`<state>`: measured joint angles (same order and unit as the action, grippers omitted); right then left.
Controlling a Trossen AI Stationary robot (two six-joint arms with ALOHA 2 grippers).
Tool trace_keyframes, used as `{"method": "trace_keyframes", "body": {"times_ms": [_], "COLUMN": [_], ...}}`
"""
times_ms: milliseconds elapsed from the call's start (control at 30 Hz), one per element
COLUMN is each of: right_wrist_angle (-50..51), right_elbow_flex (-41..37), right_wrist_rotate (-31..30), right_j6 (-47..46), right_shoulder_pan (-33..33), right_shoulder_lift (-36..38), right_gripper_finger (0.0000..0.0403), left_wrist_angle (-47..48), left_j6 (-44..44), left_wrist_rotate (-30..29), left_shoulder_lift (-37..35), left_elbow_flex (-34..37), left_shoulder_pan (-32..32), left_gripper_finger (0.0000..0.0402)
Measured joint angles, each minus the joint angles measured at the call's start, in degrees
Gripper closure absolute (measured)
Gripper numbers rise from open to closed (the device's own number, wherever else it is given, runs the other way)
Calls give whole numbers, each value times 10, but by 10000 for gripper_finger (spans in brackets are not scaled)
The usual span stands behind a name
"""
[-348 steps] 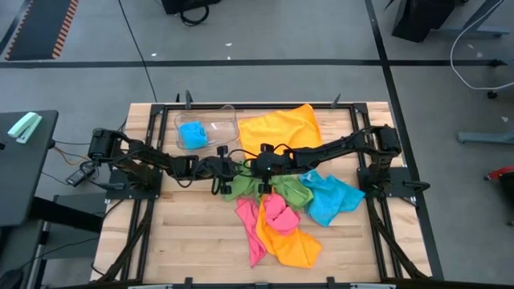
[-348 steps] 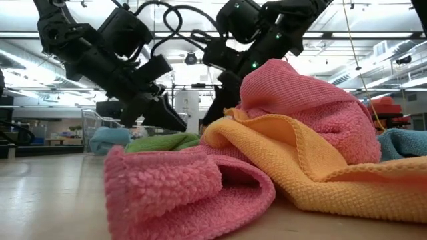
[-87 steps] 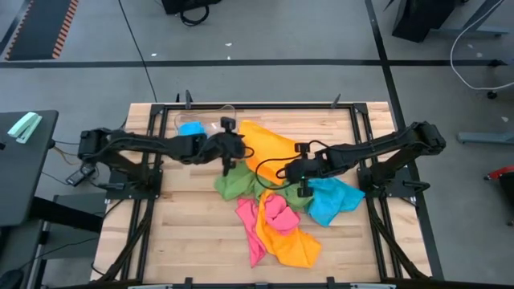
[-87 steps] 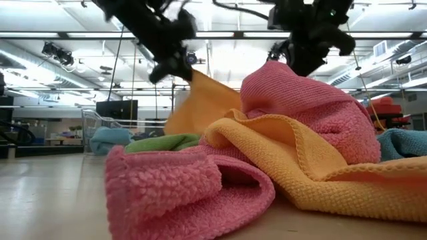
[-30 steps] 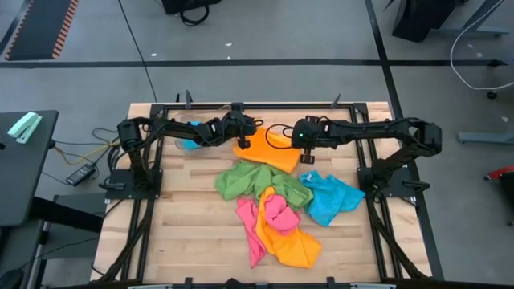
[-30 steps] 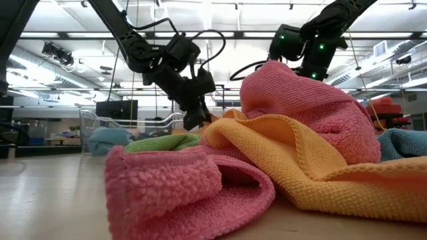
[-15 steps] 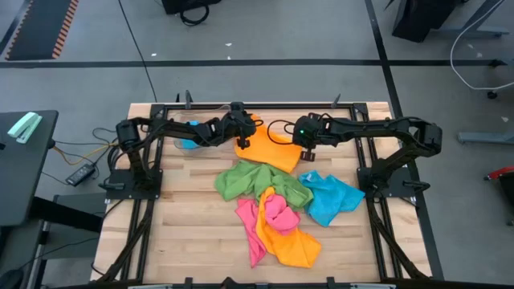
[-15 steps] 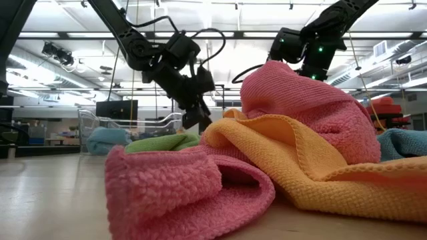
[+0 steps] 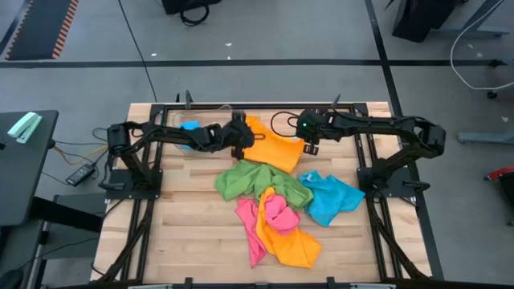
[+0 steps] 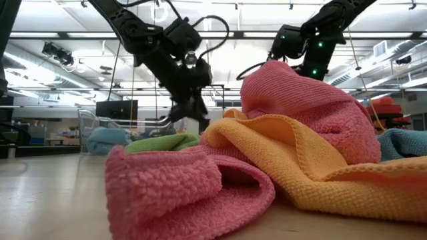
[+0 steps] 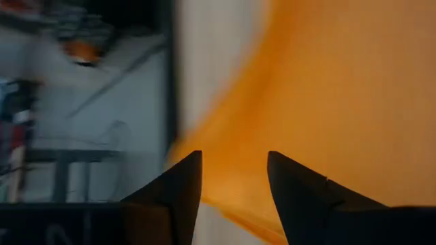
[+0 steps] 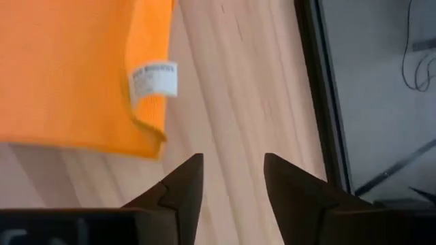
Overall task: Fold microfiber towels
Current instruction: Fold the top orange microfiber towel
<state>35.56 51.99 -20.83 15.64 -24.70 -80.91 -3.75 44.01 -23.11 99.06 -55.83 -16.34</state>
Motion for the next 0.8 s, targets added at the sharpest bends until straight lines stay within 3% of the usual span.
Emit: {"method": "trace_keyframes", "body": {"times_ms": [233, 500, 800], "right_wrist_angle": [-43, -50, -68], "right_elbow_flex": [1, 1, 1], "right_wrist_rotate": [53, 50, 68], "right_j6": [-4, -19, -52], "right_shoulder_pan": [27, 62, 102], "right_shoulder_lift": [16, 57, 100], "right_gripper_finger": [234, 234, 234], "left_wrist_angle": [135, 172, 204], "left_j6": [4, 72, 151], "left_wrist_rotate": [0, -1, -16], "left_shoulder_lift": [-2, -2, 12], "left_elbow_flex": [0, 0, -1], "left_shoulder_pan": [38, 81, 88], "left_gripper_finger": [241, 229, 217]}}
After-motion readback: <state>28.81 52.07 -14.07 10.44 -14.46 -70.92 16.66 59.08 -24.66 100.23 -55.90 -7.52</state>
